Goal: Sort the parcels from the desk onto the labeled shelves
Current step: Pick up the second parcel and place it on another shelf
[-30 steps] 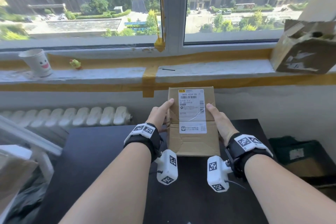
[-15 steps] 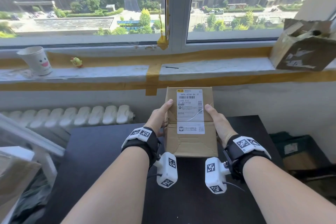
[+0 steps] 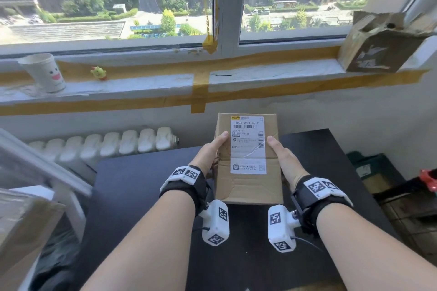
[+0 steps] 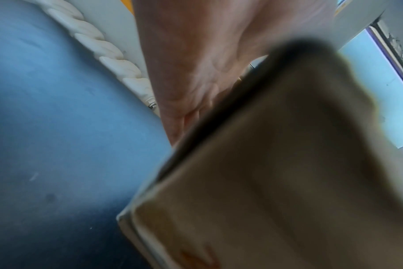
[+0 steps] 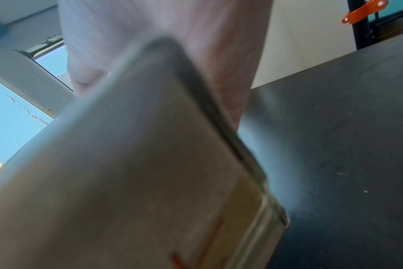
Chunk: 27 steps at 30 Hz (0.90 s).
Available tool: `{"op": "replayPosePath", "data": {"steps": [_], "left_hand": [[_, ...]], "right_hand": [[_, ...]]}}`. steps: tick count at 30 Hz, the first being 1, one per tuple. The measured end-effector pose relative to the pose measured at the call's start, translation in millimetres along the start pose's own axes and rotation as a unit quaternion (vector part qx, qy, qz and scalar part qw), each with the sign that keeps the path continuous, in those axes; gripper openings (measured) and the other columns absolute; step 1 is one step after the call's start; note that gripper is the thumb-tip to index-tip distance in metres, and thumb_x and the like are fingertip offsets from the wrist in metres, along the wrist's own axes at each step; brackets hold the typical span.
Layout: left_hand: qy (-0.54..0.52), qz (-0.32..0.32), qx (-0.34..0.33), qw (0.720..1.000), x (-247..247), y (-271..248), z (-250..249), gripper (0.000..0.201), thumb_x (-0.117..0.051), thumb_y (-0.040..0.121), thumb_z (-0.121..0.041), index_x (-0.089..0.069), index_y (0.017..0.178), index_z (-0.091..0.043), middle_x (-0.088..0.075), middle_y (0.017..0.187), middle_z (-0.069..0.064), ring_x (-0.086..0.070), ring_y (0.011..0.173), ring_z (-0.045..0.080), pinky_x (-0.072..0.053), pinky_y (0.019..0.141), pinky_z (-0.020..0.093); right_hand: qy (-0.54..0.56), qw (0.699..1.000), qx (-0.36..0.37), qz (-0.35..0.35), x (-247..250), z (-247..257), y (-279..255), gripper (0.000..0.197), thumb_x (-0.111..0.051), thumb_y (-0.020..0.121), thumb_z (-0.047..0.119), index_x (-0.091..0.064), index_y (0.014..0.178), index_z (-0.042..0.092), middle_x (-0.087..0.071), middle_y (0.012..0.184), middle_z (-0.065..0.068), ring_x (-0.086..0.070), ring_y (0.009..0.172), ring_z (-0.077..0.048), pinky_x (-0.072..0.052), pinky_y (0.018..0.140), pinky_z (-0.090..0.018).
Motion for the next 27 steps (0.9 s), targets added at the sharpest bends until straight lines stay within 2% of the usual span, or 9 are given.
{"op": "replayPosePath", "data": {"steps": [5, 11, 15, 18, 20, 23, 24, 25, 27], "left_hand": [[0.004, -0.005, -0.014, 1.000, -7, -30, 4, 0.058, -0.050, 0.083, -0.070, -0.068, 0.115, -0.025, -0.072, 0.119, 0.005, -0.065, 0.114, 0.024, -0.042, 0.108, 0.043], [0.004, -0.029, -0.027, 0.999, -26, -80, 28, 0.042, -0.048, 0.091, -0.061, -0.067, 0.096, -0.024, -0.071, 0.114, 0.007, -0.065, 0.109, 0.025, -0.043, 0.108, 0.039], [-0.013, -0.042, -0.038, 0.998, -44, -123, 60, 0.057, -0.048, 0.092, -0.060, -0.066, 0.124, -0.016, -0.070, 0.122, 0.009, -0.064, 0.113, 0.025, -0.042, 0.110, 0.038], [-0.019, -0.059, -0.043, 0.997, -58, -157, 85, 0.061, -0.048, 0.093, -0.058, -0.063, 0.129, -0.012, -0.069, 0.123, 0.010, -0.063, 0.117, 0.026, -0.041, 0.111, 0.040], [-0.022, -0.071, -0.044, 0.996, -63, -176, 100, 0.058, -0.047, 0.094, -0.058, -0.065, 0.123, -0.011, -0.073, 0.108, 0.007, -0.068, 0.098, 0.021, -0.050, 0.099, 0.035], [-0.038, -0.101, -0.047, 0.993, -63, -206, 117, 0.046, -0.047, 0.094, -0.057, -0.067, 0.106, -0.017, -0.071, 0.062, -0.007, -0.066, 0.054, 0.007, -0.054, 0.056, 0.019], [-0.040, -0.108, -0.051, 0.992, -61, -216, 120, 0.045, -0.047, 0.094, -0.056, -0.068, 0.104, -0.018, -0.069, 0.056, -0.009, -0.065, 0.047, 0.005, -0.052, 0.049, 0.016], [-0.042, -0.113, -0.055, 0.991, -59, -226, 124, 0.047, -0.047, 0.094, -0.057, -0.069, 0.106, -0.017, -0.070, 0.058, -0.009, -0.065, 0.047, 0.006, -0.052, 0.048, 0.016], [-0.042, -0.114, -0.057, 0.991, -54, -243, 131, 0.052, -0.046, 0.095, -0.057, -0.070, 0.113, -0.016, -0.071, 0.074, -0.004, -0.067, 0.062, 0.010, -0.052, 0.060, 0.021]], "right_hand": [[-0.003, 1.000, 0.013, -0.002, 5, -3, -28, 0.098, -0.057, 0.051, 0.087, -0.065, 0.123, 0.021, -0.077, 0.111, -0.006, -0.073, 0.102, -0.028, -0.053, 0.099, -0.047], [-0.002, 0.999, 0.029, 0.016, 19, -26, -73, 0.097, -0.057, 0.052, 0.086, -0.065, 0.124, 0.021, -0.077, 0.110, -0.006, -0.073, 0.101, -0.027, -0.054, 0.096, -0.045], [-0.004, 0.999, 0.031, 0.030, 33, -52, -113, 0.097, -0.058, 0.052, 0.086, -0.065, 0.125, 0.021, -0.077, 0.110, -0.005, -0.074, 0.100, -0.027, -0.054, 0.098, -0.046], [-0.008, 0.999, 0.034, 0.039, 44, -72, -143, 0.099, -0.059, 0.051, 0.087, -0.065, 0.124, 0.021, -0.077, 0.110, -0.005, -0.074, 0.100, -0.028, -0.055, 0.098, -0.049], [-0.010, 0.998, 0.034, 0.047, 47, -82, -162, 0.100, -0.059, 0.050, 0.087, -0.065, 0.125, 0.020, -0.077, 0.111, -0.006, -0.074, 0.100, -0.029, -0.055, 0.098, -0.049], [-0.012, 0.997, 0.042, 0.066, 45, -92, -192, 0.099, -0.058, 0.048, 0.085, -0.067, 0.122, 0.019, -0.077, 0.110, -0.007, -0.074, 0.100, -0.030, -0.056, 0.097, -0.051], [-0.012, 0.996, 0.046, 0.075, 43, -94, -201, 0.097, -0.058, 0.048, 0.084, -0.067, 0.120, 0.019, -0.078, 0.109, -0.008, -0.075, 0.100, -0.031, -0.056, 0.096, -0.051], [-0.010, 0.995, 0.050, 0.083, 40, -95, -210, 0.096, -0.058, 0.048, 0.083, -0.068, 0.119, 0.019, -0.078, 0.108, -0.008, -0.075, 0.101, -0.031, -0.057, 0.096, -0.051], [0.001, 0.994, 0.056, 0.089, 33, -98, -224, 0.094, -0.059, 0.049, 0.081, -0.068, 0.119, 0.018, -0.078, 0.108, -0.007, -0.074, 0.100, -0.031, -0.058, 0.092, -0.049]]}}
Point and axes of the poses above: each hand's wrist, its own y-axis towards the middle knuckle, its own x-axis out of the back of the hand, z = x × y, the point moved 2 cm from there along y, towards the middle knuckle
